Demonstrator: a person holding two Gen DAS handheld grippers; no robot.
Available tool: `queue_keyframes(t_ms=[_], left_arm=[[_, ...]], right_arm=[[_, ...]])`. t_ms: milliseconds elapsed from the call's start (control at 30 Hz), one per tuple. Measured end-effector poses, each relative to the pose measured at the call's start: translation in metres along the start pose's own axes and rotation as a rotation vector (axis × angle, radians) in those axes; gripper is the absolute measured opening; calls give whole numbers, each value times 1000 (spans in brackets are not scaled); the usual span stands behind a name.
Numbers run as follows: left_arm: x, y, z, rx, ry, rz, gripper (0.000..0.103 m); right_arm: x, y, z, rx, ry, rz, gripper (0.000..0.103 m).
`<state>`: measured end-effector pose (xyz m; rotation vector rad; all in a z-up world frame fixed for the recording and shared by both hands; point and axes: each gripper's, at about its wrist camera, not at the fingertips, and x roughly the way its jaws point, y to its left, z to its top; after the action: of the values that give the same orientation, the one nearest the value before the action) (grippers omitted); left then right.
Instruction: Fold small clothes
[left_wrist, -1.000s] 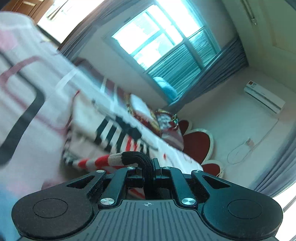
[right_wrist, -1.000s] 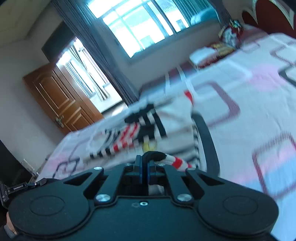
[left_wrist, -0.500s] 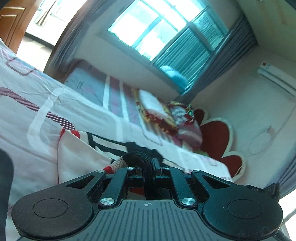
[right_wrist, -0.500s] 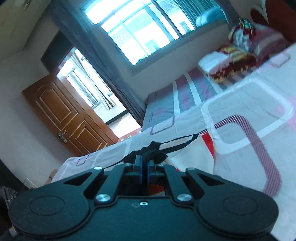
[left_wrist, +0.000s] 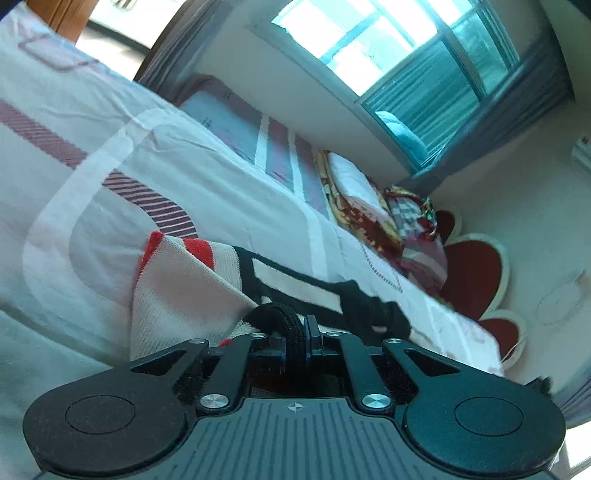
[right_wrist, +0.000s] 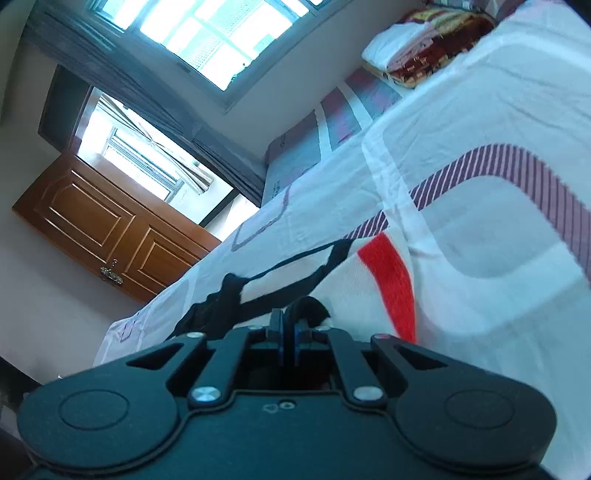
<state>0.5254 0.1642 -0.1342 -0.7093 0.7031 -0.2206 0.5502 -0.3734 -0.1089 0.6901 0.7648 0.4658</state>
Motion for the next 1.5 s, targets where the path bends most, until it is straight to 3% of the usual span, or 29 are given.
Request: queue_keyframes(t_ms=[33,67,100,133,167,267,300,367,433,500,600,633,767,800,833,867,967,1067,1133,1200,1233,1267,1300,1333,1367,1433,1500], left_arm=[[2,2,0,-12,-7,-13,40],[0,2,-1,-9,-32,-21,56],[-3,0,-1,4,-67,-31,81],[-5,-2,0,15,-99,-34,95],[-6,-6,1,31,-120,-12,96],[-2,-13,4,95,-96,32,91],[-1,-16,5,133,-81,61,82],[2,-20,7,192,-42,111,76],[8,-23,6,263,7,174,63],[13,-30,2,338,41,218,61],[15,-39,-7,441,54,279,50],[16,-41,-9,459,53,289,39],[7,-43,-13,469,20,288,20],[4,-43,-15,469,6,286,10],[0,-41,-15,456,-10,279,7],[-6,-41,-15,441,-34,267,7],[-19,-43,-18,452,-100,259,7],[-5,-35,-22,463,-36,305,7],[-1,-32,-26,483,-49,310,7],[-8,-34,-24,466,-55,308,8],[-15,-35,-24,474,-69,330,20],[-23,-36,-24,476,-77,358,30],[-34,-38,-26,480,-106,375,50],[-48,-41,-29,485,-151,378,60],[-61,-46,-34,486,-188,373,60],[-67,-59,-46,478,-187,341,60],[-62,-87,-69,531,-183,306,60]], right_arm=[[1,-4,1,18,-9,15,12],[0,-9,3,36,-18,29,16],[-1,-9,3,45,-24,42,19],[-1,-9,3,48,-26,56,26],[-1,-8,6,47,-29,67,36],[-5,2,7,11,-65,59,55],[-9,7,7,-15,-84,40,56],[-17,13,9,-73,-114,8,58],[-19,19,11,-136,-102,-36,57],[-17,25,10,-195,-74,-64,56],[-11,38,3,-302,-40,-125,54],[-7,43,0,-339,-27,-145,51],[13,65,-14,-525,37,-265,31],[18,68,-17,-575,41,-294,28],[18,72,-20,-612,36,-316,13],[17,75,-21,-627,29,-323,6],[3,84,-23,-635,-34,-340,6],[1,84,-27,-662,-27,-377,6],[13,70,-27,-625,26,-428,6],[9,66,-24,-570,6,-409,6],[6,67,-23,-556,-8,-408,8],[1,70,-24,-555,-35,-415,23],[-6,74,-27,-562,-63,-434,28],[-17,79,-31,-573,-89,-431,28],[-23,83,-34,-569,-99,-407,28],[-35,98,-53,-591,-84,-351,28],[-31,118,-81,-672,-59,-327,28]])
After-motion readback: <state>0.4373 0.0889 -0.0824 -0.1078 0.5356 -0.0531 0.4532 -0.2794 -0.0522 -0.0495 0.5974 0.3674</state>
